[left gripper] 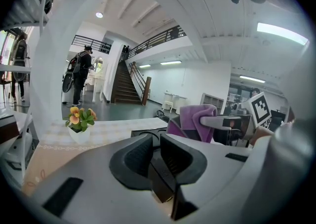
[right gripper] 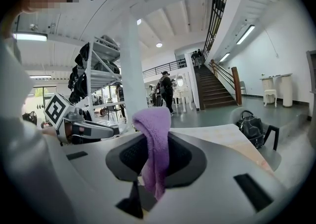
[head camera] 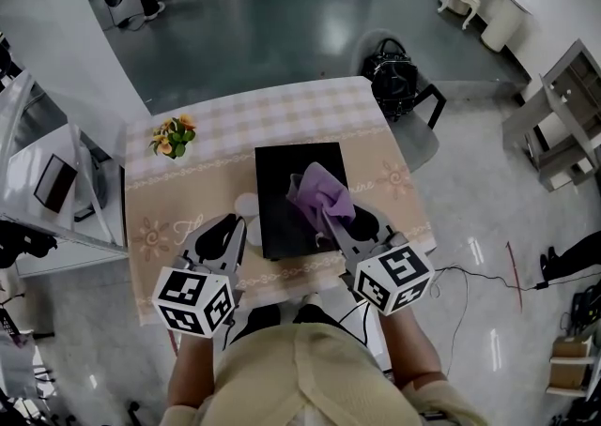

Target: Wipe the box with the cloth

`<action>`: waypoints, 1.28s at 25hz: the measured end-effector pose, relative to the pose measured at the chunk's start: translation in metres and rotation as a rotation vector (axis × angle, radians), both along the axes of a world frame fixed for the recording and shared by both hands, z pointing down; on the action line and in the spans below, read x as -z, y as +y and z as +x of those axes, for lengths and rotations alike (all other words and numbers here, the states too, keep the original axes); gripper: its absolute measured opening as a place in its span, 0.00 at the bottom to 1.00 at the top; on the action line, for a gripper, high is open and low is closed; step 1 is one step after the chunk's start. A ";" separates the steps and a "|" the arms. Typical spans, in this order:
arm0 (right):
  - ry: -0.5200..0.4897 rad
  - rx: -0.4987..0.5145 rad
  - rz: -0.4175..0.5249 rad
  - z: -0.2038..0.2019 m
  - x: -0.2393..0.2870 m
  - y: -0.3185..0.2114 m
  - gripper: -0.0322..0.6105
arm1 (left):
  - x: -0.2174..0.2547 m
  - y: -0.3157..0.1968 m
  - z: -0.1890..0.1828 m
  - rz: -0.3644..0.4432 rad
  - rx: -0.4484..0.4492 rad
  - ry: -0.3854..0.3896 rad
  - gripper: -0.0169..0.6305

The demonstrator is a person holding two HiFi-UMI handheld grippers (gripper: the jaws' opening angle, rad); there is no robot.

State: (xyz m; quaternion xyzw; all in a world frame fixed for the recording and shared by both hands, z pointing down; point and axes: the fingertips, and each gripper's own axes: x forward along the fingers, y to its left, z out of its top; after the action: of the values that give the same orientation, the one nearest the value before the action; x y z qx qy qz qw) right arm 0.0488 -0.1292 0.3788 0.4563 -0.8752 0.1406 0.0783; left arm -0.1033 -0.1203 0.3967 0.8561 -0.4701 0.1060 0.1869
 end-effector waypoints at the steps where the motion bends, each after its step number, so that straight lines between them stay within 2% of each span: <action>1: 0.001 -0.001 0.001 0.000 0.000 0.000 0.20 | 0.000 0.000 0.000 0.000 0.000 0.001 0.12; 32: -0.002 -0.029 -0.017 0.009 -0.010 -0.006 0.20 | -0.010 0.002 0.015 -0.032 -0.046 0.018 0.12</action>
State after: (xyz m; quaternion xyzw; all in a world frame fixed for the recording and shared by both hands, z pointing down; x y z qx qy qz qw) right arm 0.0580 -0.1349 0.3890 0.4680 -0.8674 0.1495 0.0790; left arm -0.0878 -0.1181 0.4066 0.8644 -0.4470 0.1100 0.2022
